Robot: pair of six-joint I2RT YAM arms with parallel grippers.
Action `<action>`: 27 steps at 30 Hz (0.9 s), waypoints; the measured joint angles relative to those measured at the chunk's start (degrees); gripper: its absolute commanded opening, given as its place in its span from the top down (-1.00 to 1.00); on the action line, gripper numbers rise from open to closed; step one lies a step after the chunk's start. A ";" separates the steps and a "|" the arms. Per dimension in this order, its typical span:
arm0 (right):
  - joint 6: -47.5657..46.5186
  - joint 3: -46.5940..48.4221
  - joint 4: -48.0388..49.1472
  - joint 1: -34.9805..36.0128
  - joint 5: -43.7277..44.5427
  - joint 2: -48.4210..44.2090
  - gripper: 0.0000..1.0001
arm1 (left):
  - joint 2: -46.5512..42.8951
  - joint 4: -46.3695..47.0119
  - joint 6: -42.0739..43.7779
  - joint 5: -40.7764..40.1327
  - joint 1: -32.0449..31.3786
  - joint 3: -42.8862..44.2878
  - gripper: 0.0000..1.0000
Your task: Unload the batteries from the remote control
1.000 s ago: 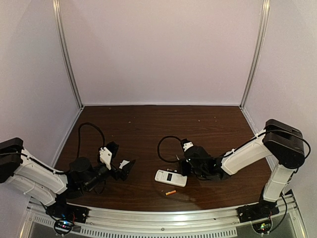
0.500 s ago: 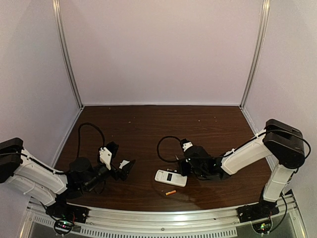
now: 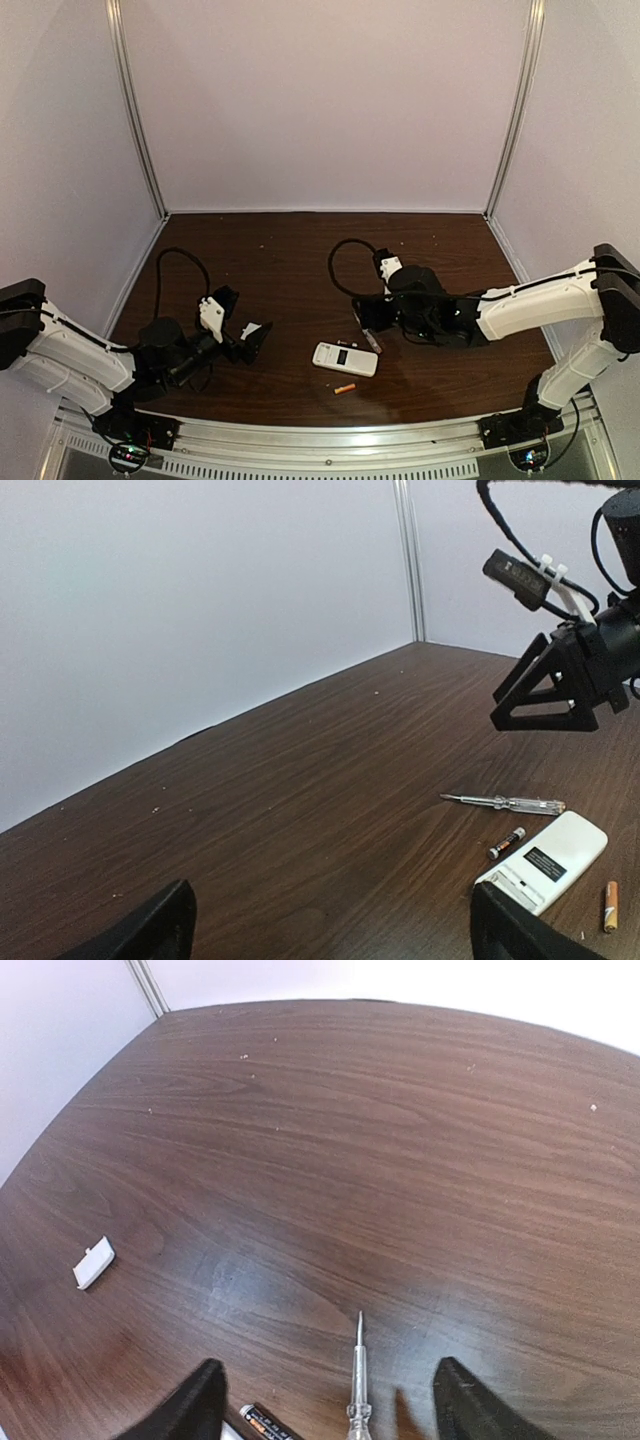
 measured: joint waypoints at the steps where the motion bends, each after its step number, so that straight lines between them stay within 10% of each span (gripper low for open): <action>1: -0.24 0.13 -0.55 -0.02 0.44 -0.98 -0.80 | 0.00 0.00 -0.02 0.00 0.00 0.00 -0.95; 18: -5.33 0.20 -9.94 -2.03 10.95 -18.73 -0.99 | -2.71 -3.30 -2.73 -4.57 0.00 0.44 -0.95; 27: -6.93 3.63 -15.21 -5.90 15.26 -22.25 -0.99 | -16.39 -28.52 -12.92 -20.79 0.00 9.86 -0.95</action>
